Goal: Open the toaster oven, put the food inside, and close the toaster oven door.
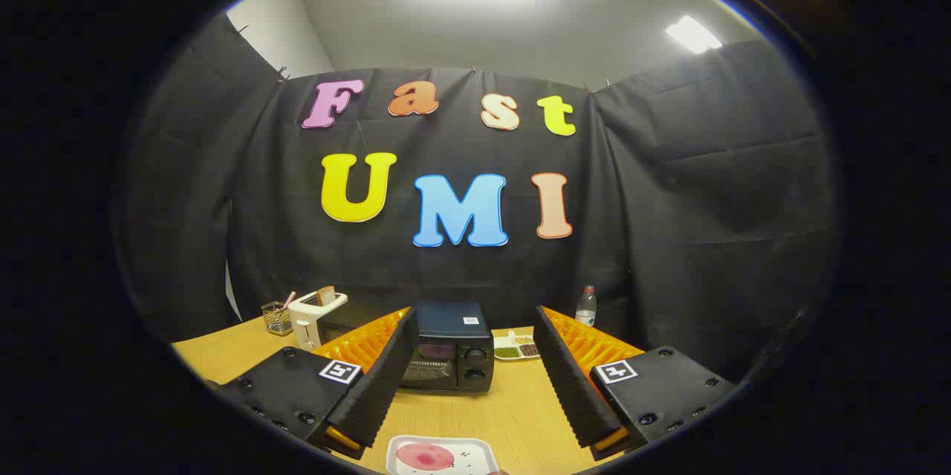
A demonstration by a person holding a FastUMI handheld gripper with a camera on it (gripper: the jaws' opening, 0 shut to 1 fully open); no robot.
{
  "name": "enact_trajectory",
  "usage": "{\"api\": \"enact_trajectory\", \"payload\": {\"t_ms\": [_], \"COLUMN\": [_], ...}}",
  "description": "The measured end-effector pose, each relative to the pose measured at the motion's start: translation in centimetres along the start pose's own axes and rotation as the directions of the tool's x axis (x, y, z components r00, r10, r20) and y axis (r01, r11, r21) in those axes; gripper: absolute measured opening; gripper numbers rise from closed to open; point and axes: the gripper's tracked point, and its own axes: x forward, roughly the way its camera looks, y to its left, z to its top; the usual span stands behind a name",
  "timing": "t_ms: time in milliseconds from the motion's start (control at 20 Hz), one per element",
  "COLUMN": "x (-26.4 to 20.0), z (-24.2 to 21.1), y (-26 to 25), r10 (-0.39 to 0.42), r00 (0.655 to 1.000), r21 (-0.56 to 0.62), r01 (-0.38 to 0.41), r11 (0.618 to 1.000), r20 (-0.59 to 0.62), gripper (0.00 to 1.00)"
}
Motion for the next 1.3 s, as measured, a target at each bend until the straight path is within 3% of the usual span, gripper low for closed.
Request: {"api": "enact_trajectory", "payload": {"t_ms": [650,1300], "x": [1.9,10.2], "z": [0.7,-1.6], "y": [1.9,9.1], "r10": [0.025,0.112], "r00": [1.0,0.993], "r21": [0.036,0.067], "r01": [-0.025,-0.109], "r11": [0.999,0.992], "r20": [0.004,-0.049], "gripper": [0.98,0.98]}}
